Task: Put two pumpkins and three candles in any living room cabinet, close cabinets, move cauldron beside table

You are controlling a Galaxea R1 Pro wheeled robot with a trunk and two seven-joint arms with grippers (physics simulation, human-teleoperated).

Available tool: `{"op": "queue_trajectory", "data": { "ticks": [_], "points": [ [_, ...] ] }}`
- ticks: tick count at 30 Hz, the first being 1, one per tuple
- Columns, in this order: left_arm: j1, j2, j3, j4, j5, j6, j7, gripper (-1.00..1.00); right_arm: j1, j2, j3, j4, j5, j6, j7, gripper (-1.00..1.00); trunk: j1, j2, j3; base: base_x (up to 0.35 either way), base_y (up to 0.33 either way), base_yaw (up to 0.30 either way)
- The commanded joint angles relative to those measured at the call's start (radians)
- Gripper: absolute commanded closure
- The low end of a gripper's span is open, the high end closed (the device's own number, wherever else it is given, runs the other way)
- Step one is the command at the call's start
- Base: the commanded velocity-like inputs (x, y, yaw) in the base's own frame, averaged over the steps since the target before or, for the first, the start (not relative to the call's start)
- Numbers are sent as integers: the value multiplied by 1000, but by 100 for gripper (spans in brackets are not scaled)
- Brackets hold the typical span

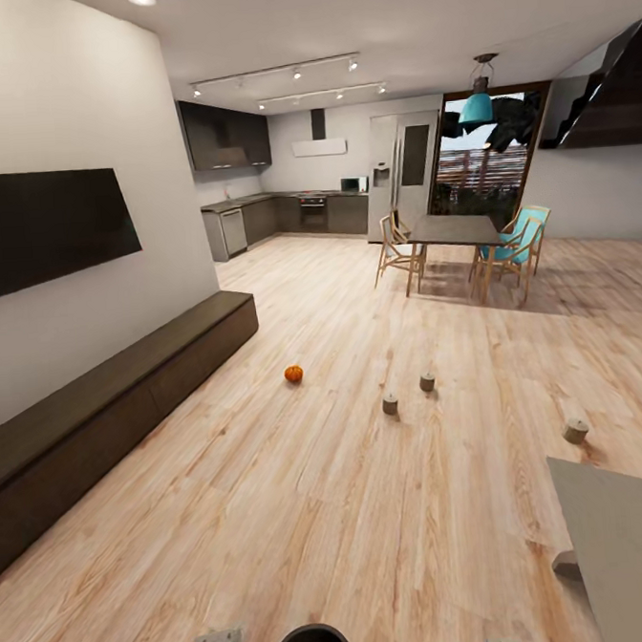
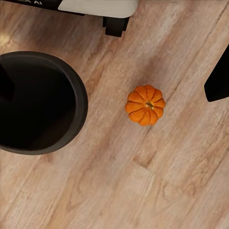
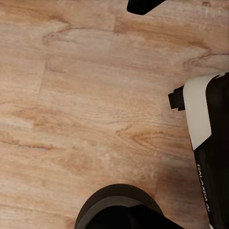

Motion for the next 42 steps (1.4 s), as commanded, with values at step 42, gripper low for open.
{"op": "queue_trajectory", "data": {
  "ticks": [42],
  "points": [
    [0, 0, -3, -1, 10, 1, 3, -100, 0, 0, 3, -2, -7, 4, -6, -100, 0, -1, -1, 20, 11, 36]
  ]
}}
